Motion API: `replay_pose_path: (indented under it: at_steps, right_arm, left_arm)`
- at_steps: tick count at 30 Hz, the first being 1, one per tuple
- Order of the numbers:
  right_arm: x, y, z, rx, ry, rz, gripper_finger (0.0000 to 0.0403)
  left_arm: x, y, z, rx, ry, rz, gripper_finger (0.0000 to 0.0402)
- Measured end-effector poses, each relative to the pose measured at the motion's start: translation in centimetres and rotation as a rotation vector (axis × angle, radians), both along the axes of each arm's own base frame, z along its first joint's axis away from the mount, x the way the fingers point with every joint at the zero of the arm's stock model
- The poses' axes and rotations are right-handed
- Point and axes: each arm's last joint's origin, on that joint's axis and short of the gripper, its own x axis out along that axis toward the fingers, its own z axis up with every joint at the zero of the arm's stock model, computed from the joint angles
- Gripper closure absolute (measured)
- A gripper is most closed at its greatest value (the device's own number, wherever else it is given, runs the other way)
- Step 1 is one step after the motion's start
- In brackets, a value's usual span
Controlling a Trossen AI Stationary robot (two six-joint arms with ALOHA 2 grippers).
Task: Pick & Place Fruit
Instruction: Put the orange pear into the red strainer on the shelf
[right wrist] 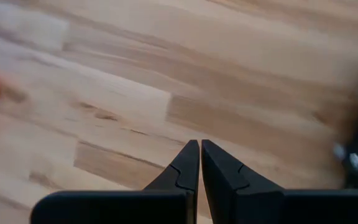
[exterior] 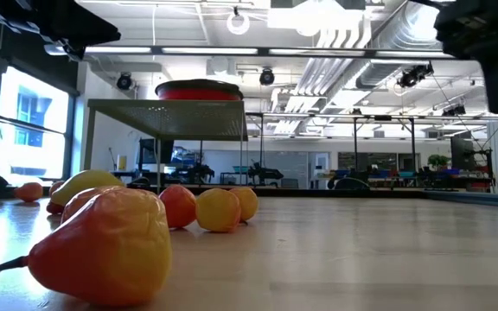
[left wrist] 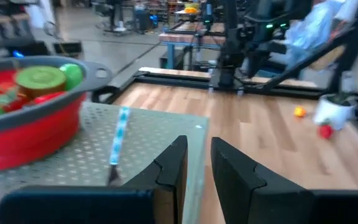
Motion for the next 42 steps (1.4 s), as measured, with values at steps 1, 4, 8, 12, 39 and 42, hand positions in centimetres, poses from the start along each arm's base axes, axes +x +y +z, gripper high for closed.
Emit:
replay_pose_path:
  at_steps: [1, 4, 8, 12, 39, 42]
  right_arm:
    - [-0.3, 0.2, 0.0, 0.010, 0.014, -0.034, 0.0392]
    - [-0.9, 0.6, -0.1, 0.045, 0.049, -0.130, 0.0392]
    - [-1.6, 1.5, -0.2, 0.104, 0.086, -0.212, 0.0392]
    - [-2.1, 2.5, -0.2, 0.185, 0.130, -0.263, 0.0392]
    - [-0.7, 11.1, -5.9, 0.322, 0.340, -0.028, 0.0385]
    - [-0.3, 10.9, -6.1, 0.348, 0.376, -0.100, 0.0361]
  left_arm:
    - [0.0, 0.1, 0.0, 0.018, 0.004, 0.020, 0.0334]
    - [-0.1, 0.3, 0.0, 0.065, 0.015, 0.091, 0.0334]
    - [-0.2, 0.5, 0.0, 0.117, 0.032, 0.166, 0.0334]
    - [-0.2, 0.5, 0.0, 0.141, 0.041, 0.187, 0.0334]
    - [-0.2, 0.6, -0.1, 0.144, 0.056, 0.187, 0.0334]
    - [-0.2, 0.6, -0.1, 0.144, 0.055, 0.187, 0.0334]
